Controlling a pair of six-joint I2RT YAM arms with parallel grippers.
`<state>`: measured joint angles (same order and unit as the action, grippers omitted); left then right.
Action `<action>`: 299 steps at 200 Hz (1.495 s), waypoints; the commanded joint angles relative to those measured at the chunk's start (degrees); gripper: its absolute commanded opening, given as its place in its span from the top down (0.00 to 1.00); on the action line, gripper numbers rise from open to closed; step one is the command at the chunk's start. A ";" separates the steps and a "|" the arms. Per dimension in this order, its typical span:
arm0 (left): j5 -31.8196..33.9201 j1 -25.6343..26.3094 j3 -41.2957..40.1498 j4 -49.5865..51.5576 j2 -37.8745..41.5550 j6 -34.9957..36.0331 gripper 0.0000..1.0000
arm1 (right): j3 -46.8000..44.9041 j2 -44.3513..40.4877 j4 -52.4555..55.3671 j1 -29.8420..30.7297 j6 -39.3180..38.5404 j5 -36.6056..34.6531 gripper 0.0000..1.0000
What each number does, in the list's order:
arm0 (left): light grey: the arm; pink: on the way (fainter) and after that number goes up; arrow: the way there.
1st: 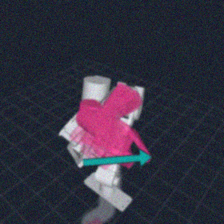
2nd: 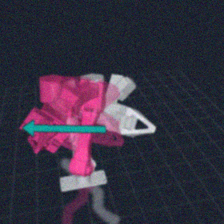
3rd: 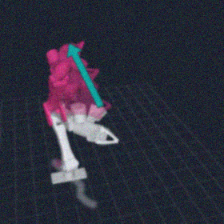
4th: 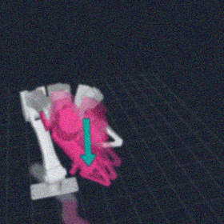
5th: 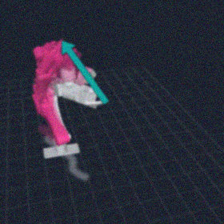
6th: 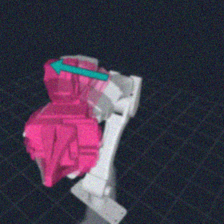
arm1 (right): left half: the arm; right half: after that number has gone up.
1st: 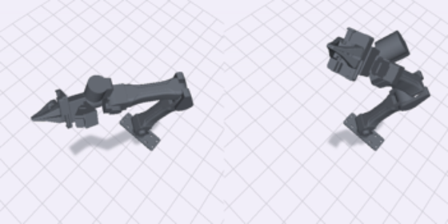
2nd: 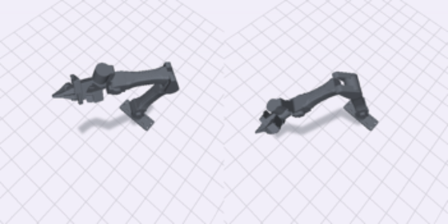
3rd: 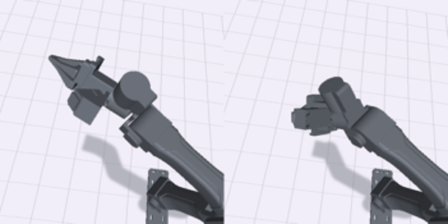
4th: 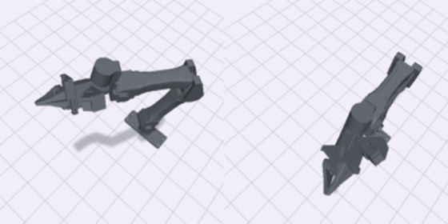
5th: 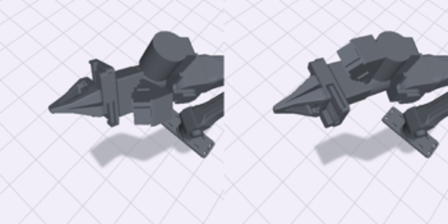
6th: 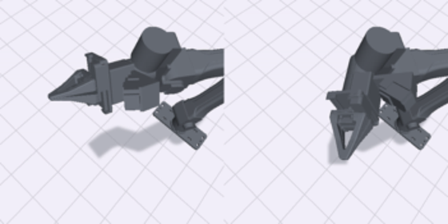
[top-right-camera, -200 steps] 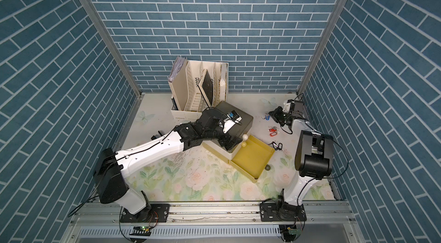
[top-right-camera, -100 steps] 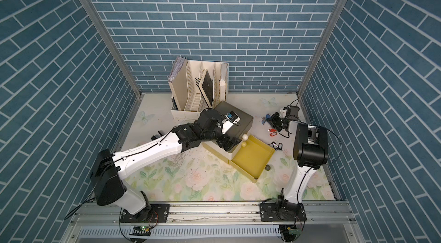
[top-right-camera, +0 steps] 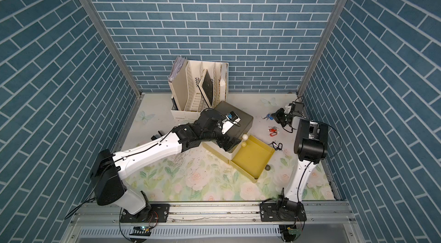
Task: Take the keys out of the drawer
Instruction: Place the key at the center of the board.
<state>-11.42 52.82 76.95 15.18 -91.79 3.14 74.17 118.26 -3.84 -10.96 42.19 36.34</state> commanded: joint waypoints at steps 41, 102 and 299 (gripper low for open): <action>0.17 0.42 1.44 0.99 -1.47 0.60 0.00 | 3.93 2.75 3.84 -0.99 -0.45 0.23 0.80; 0.04 0.43 1.24 0.32 0.00 -0.38 0.00 | 0.71 -2.68 5.02 -1.12 -1.67 0.14 0.77; -1.84 -6.52 9.41 5.73 -0.20 -19.75 0.00 | -33.84 -54.55 36.87 2.36 -12.21 -10.21 0.46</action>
<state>-9.08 48.01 85.27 18.92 -91.15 -12.99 44.58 67.46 26.87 -9.28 31.40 28.45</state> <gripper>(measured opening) 0.998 0.533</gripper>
